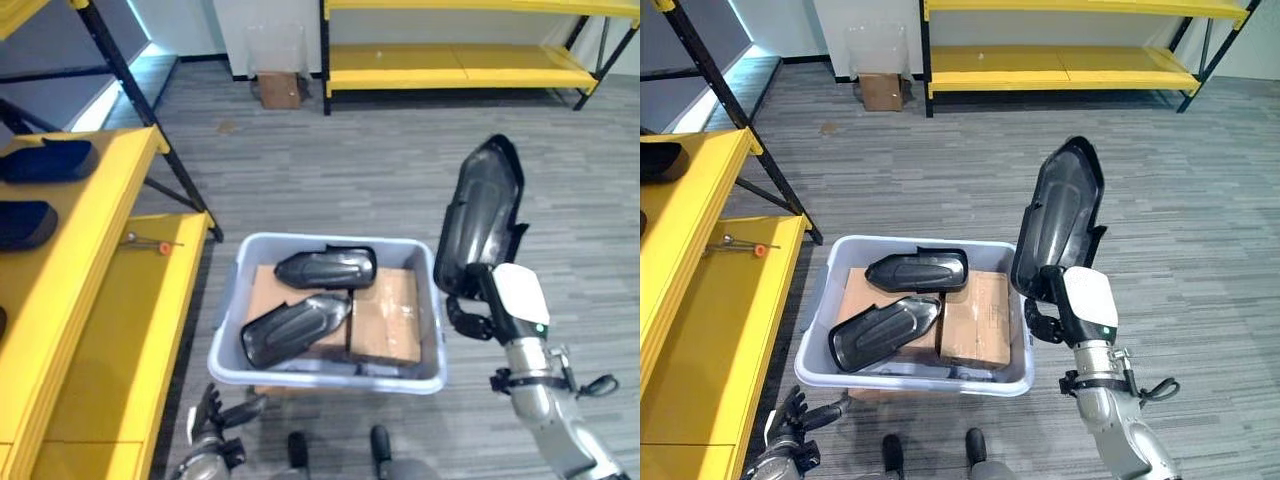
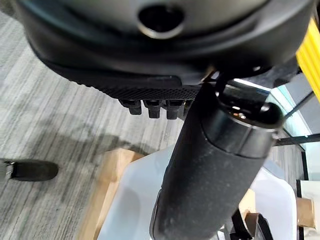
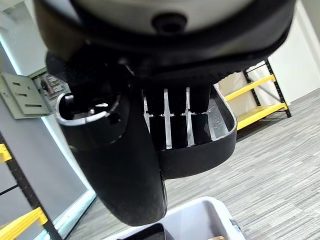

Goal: Move parts from the plastic box to the shelf.

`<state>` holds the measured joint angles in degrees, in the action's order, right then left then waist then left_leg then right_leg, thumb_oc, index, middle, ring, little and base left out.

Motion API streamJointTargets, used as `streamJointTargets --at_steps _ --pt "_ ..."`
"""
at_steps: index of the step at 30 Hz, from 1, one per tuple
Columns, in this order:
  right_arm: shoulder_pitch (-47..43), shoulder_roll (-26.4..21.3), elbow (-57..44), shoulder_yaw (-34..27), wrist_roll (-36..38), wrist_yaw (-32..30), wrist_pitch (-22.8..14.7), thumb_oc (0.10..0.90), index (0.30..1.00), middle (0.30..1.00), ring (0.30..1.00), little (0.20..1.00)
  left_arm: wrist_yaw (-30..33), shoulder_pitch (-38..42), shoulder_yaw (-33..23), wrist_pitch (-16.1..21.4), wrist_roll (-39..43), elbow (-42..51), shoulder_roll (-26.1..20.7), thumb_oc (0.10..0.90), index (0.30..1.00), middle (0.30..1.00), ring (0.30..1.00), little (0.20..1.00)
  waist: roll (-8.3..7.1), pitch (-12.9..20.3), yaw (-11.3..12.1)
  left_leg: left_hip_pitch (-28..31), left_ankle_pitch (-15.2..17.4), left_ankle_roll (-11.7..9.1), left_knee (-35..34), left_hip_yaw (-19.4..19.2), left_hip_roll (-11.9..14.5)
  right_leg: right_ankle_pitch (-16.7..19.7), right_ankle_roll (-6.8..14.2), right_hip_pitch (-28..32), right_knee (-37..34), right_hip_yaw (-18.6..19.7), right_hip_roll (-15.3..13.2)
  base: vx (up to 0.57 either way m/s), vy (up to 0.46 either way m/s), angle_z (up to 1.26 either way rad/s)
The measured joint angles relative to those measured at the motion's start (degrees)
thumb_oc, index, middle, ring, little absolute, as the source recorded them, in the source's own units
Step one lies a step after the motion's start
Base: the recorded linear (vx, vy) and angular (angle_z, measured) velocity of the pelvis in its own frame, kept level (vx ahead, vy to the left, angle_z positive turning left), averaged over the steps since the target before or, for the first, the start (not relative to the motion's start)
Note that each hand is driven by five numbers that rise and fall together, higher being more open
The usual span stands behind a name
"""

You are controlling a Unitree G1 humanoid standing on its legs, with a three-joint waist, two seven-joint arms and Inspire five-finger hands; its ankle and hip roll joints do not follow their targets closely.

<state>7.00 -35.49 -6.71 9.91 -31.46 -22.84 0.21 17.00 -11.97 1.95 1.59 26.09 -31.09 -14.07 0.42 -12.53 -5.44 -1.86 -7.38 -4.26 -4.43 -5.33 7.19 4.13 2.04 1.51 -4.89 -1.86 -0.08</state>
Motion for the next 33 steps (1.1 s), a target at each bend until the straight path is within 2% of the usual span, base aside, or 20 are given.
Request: streamJointTargets --at_steps 4,6,7,8,9,10,11,13,15,16,17,18,19,21,22,24,27,31,33 --pt "0.1 -2.1 0.2 0.0 0.1 0.0 0.0 0.400 0.300 0.300 0.300 0.300 0.0 -0.1 0.1 0.0 0.0 -0.5 1.5 0.900 1.000 1.000 1.000 1.000 1.76 -0.1 1.2 -1.8 -1.5 -1.5 0.1 4.1 1.7 -0.9 -2.2 -0.1 1.4 -4.4 2.1 -0.12 -0.109 0.52" --pt "0.0 -3.4 0.2 0.0 0.1 0.0 0.0 0.400 0.300 0.300 0.300 0.300 0.0 -0.2 0.6 -0.1 0.0 -0.5 2.2 0.900 1.000 1.000 1.000 1.000 3.04 -0.3 1.8 -2.8 -0.3 -0.6 0.3 4.7 2.4 -1.7 -3.0 -0.1 2.5 -7.0 2.5 -0.11 -0.043 0.70" --pt "0.3 -3.5 0.2 0.0 0.1 0.0 -0.1 0.400 0.300 0.300 0.300 0.300 0.0 0.2 1.0 -0.2 0.0 -0.5 2.1 0.900 1.000 1.000 1.000 1.000 3.14 -0.3 1.9 -3.1 1.6 0.3 0.4 3.0 2.8 -2.0 -3.6 -0.1 3.2 -8.6 2.2 -0.08 -0.023 0.91" --pt "1.2 -3.6 0.1 0.0 0.1 0.0 -0.2 0.400 0.300 0.300 0.300 0.300 0.1 0.5 1.3 -0.3 0.0 -0.6 1.7 0.900 1.000 1.000 1.000 1.000 2.33 -0.5 2.1 -3.2 6.2 2.0 0.5 -1.0 2.8 -2.6 -4.3 -0.1 4.2 -11.1 0.3 -0.07 -0.008 1.12" --pt "1.6 -3.5 0.2 -0.1 0.1 0.0 -0.1 0.400 0.300 0.300 0.300 0.300 0.3 1.4 1.3 -0.3 0.1 -0.7 1.6 0.900 1.000 1.000 1.000 1.000 0.50 -1.2 2.0 -4.3 6.2 2.4 5.1 -4.3 2.9 -4.2 -4.8 -0.6 4.6 -12.9 -1.8 -0.05 0.014 1.02" --pt "1.5 -3.5 0.0 -0.1 0.0 0.0 -0.3 0.400 0.300 0.300 0.300 0.300 0.3 1.4 1.3 -0.3 0.1 -0.7 1.6 0.900 1.000 1.000 1.000 1.000 0.60 -1.2 2.4 -4.8 6.4 2.3 8.5 -5.2 2.7 -4.4 -4.9 -1.1 5.4 -13.4 -2.5 -0.06 0.029 0.73" --pt "1.7 -3.4 0.0 -0.2 0.0 0.0 -0.5 0.400 0.300 0.300 0.300 0.300 0.3 1.2 1.4 -0.3 0.1 -0.9 1.5 0.900 1.000 1.000 1.000 1.000 0.10 -1.5 2.7 -4.9 7.6 2.5 13.1 -5.5 3.0 -4.0 -5.6 -0.9 6.0 -15.8 -3.8 -0.05 0.065 0.63" --pt "5.0 -2.4 -1.1 -2.1 0.1 -0.1 -0.5 0.400 0.300 0.300 0.300 0.300 0.2 2.6 2.5 -0.3 0.1 -1.9 1.5 0.900 1.000 1.000 1.000 1.000 -0.50 -1.7 0.7 -5.7 10.0 0.5 21.0 -7.5 3.2 -4.1 -4.3 -0.1 6.1 -20.9 -6.1 0.01 0.116 1.16" --pt "6.7 -1.6 -1.6 -4.1 0.2 -0.1 -0.4 0.400 0.300 0.300 0.300 0.300 0.2 3.6 3.0 -0.2 0.1 -0.6 1.6 0.900 1.000 1.000 1.000 1.000 0.24 -1.6 -0.3 -5.2 10.2 0.5 19.6 -8.7 5.4 -4.6 -3.6 -1.6 7.1 -22.9 -6.6 0.10 0.153 1.00" --pt "6.8 -1.2 -1.5 -4.9 0.2 -0.1 -0.2 0.400 0.300 0.300 0.300 0.300 0.2 3.7 3.2 -0.2 0.1 -0.4 1.8 0.900 1.000 1.000 1.000 1.000 1.92 -1.3 -0.8 -2.5 8.0 -0.3 12.8 -8.3 5.8 -4.8 -2.5 -2.5 8.0 -23.5 -6.2 0.15 0.210 0.47" --pt "6.9 -0.7 -1.4 -5.7 0.3 -0.1 0.0 0.400 0.300 0.300 0.300 0.300 0.1 3.8 3.4 -0.3 0.1 -0.6 2.1 0.900 1.000 1.000 1.000 1.000 2.69 -1.5 -0.7 -0.8 7.5 -0.1 10.0 -8.7 5.7 -4.6 -2.0 -2.5 8.2 -23.8 -5.9 0.18 0.287 0.24" --pt "6.8 -0.3 -1.3 -6.2 0.3 -0.1 0.2 0.400 0.300 0.300 0.300 0.300 0.0 3.6 3.7 -0.3 0.1 -0.6 2.2 0.900 1.000 1.000 1.000 1.000 3.30 -1.5 -0.7 1.0 7.6 -1.2 7.0 -9.3 5.6 -5.1 -1.3 -2.9 9.4 -23.7 -6.0 0.15 0.277 -0.02" --pt "7.0 0.1 -1.3 -6.2 0.4 -0.1 0.3 0.400 0.300 0.300 0.300 0.300 0.0 3.6 3.5 -0.3 0.1 -0.8 1.8 0.900 1.000 1.000 1.000 1.000 1.92 -1.7 -0.1 1.9 7.5 -1.1 6.3 -10.0 3.2 -5.0 0.2 -3.4 9.7 -21.8 -7.7 0.14 0.265 -0.01" --pt "6.9 0.2 -1.4 -6.3 0.4 -0.1 0.3 0.400 0.300 0.300 0.300 0.300 0.1 3.5 3.4 -0.3 0.1 -0.5 1.6 0.900 1.000 1.000 1.000 1.000 1.61 -1.7 0.0 1.4 7.9 -0.4 6.4 -10.1 2.2 -4.5 0.9 -3.2 9.3 -21.7 -8.8 0.12 0.224 0.07" --pt "6.9 0.3 -1.5 -6.3 0.4 0.0 0.3 0.400 0.300 0.300 0.300 0.300 0.0 3.3 3.2 -0.3 0.0 0.9 1.4 0.900 1.000 1.000 1.000 1.000 1.56 -1.7 0.1 1.0 8.5 0.7 6.3 -9.9 0.2 -3.6 2.2 -3.1 8.3 -21.6 -10.5 0.08 0.186 0.12" --pt "6.6 0.4 -1.5 -6.2 0.4 0.1 0.3 0.400 0.300 0.300 0.300 0.300 0.1 3.1 2.1 -0.3 0.0 1.9 1.4 0.900 1.000 1.000 1.000 1.000 1.57 -1.7 1.2 0.9 8.9 1.5 6.3 -10.0 -1.2 -2.7 2.7 -3.1 7.1 -20.8 -11.5 0.07 0.169 0.05" --pt "5.4 0.5 -1.5 -6.2 0.4 0.6 0.3 0.400 0.300 0.300 0.300 0.300 0.3 2.8 0.5 -0.2 0.0 2.4 1.2 0.900 1.000 1.000 1.000 1.000 1.52 -1.7 1.6 0.2 9.3 2.1 6.5 -9.9 -2.4 -1.9 2.9 -3.0 5.8 -19.4 -12.3 0.05 0.116 0.14" --pt "3.6 0.5 -1.5 -5.7 0.4 1.3 0.6 0.400 0.300 0.300 0.300 0.300 0.7 2.1 0.0 -0.1 0.0 3.0 0.8 0.900 1.000 1.000 1.000 1.000 1.26 -1.6 2.8 -1.3 9.4 2.3 7.5 -9.1 -2.8 -0.3 2.9 -2.4 3.3 -18.3 -12.4 0.04 0.149 0.14" --pt "0.6 0.5 -1.5 -4.0 0.4 1.3 1.4 0.400 0.300 0.300 0.300 0.300 1.0 2.2 0.0 -0.1 0.0 3.6 0.8 0.900 1.000 1.000 1.000 1.000 0.33 -1.7 2.8 -4.3 9.7 2.5 11.2 -8.4 -3.1 0.6 2.5 -2.4 2.5 -18.2 -12.9 0.04 0.140 0.30"
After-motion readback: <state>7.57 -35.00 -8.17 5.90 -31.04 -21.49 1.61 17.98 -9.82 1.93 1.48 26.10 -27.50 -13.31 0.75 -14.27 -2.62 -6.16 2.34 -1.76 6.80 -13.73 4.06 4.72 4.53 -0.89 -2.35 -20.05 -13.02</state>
